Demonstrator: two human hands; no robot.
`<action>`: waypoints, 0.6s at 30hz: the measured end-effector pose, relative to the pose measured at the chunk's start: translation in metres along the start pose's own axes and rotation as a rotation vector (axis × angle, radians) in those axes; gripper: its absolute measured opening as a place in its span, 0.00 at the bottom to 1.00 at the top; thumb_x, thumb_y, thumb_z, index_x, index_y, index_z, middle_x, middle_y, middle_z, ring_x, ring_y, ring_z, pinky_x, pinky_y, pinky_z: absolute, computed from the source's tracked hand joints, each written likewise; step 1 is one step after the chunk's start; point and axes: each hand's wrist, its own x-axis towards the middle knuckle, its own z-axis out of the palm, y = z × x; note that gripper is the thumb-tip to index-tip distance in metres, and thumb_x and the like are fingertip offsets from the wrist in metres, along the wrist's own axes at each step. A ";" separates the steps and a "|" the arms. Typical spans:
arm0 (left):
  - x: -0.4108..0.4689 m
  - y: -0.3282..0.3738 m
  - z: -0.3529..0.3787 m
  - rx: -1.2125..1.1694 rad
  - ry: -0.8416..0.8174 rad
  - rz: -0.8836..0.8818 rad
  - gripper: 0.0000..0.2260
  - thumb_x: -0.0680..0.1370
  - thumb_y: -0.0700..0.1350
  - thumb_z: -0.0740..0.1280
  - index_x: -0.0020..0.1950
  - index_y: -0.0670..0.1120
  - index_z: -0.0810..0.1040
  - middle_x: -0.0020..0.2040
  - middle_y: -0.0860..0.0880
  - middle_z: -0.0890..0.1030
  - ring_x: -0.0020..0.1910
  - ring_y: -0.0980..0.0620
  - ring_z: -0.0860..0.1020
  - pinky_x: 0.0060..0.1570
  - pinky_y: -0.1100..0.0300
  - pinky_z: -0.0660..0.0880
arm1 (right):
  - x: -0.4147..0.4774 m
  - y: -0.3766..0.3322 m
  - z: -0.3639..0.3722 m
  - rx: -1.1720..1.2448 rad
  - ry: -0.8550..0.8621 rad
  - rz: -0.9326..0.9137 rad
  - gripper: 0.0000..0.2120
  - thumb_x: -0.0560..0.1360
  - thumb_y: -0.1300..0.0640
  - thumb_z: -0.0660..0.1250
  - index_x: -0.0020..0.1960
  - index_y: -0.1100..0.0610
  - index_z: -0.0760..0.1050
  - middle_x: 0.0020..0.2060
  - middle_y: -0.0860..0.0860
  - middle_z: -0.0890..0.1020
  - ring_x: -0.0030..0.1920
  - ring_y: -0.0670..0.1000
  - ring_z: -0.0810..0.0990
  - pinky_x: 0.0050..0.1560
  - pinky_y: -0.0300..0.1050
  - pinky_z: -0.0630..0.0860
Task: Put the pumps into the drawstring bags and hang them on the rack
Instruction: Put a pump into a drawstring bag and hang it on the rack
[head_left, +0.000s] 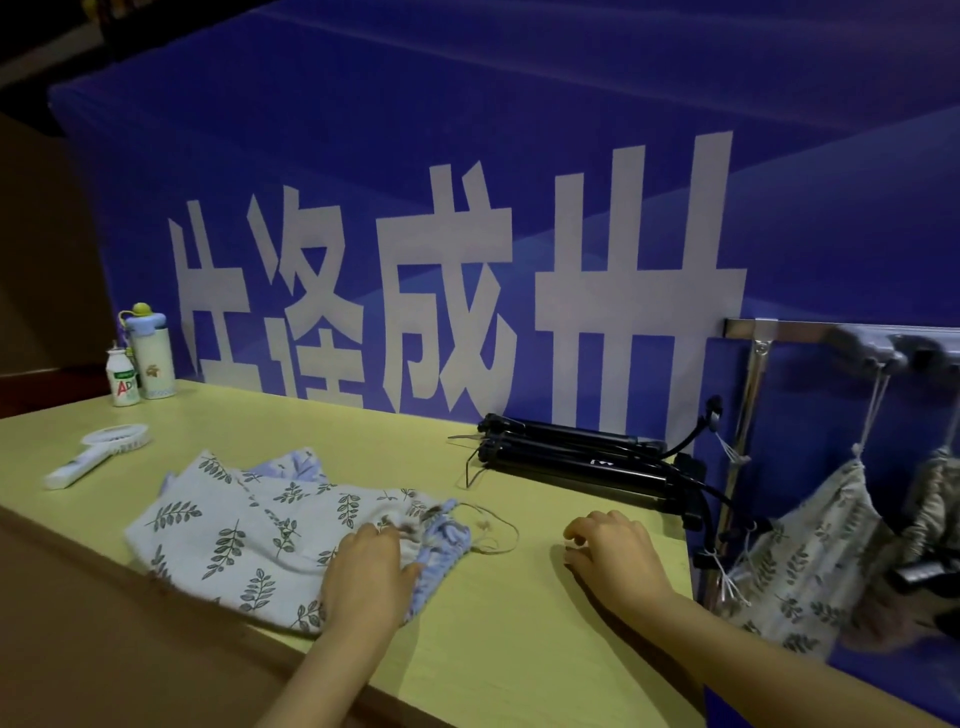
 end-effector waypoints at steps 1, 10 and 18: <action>0.001 0.000 0.001 0.004 0.012 0.002 0.18 0.76 0.57 0.64 0.58 0.45 0.76 0.56 0.47 0.78 0.56 0.49 0.75 0.50 0.58 0.73 | -0.002 0.003 -0.002 -0.003 -0.007 0.005 0.15 0.78 0.48 0.60 0.64 0.49 0.73 0.58 0.45 0.78 0.58 0.47 0.73 0.61 0.42 0.67; 0.018 0.010 0.011 0.017 -0.006 -0.087 0.21 0.74 0.64 0.60 0.55 0.49 0.76 0.49 0.51 0.81 0.47 0.52 0.79 0.39 0.61 0.73 | -0.013 0.015 -0.007 -0.028 -0.039 0.009 0.14 0.79 0.49 0.58 0.61 0.48 0.76 0.56 0.46 0.79 0.57 0.48 0.72 0.58 0.42 0.66; 0.024 0.012 0.015 0.061 -0.004 -0.110 0.16 0.78 0.58 0.56 0.50 0.49 0.77 0.47 0.50 0.82 0.44 0.51 0.80 0.41 0.61 0.74 | -0.013 0.015 -0.004 -0.024 -0.019 -0.001 0.14 0.80 0.48 0.57 0.60 0.49 0.76 0.56 0.47 0.79 0.57 0.48 0.72 0.59 0.43 0.66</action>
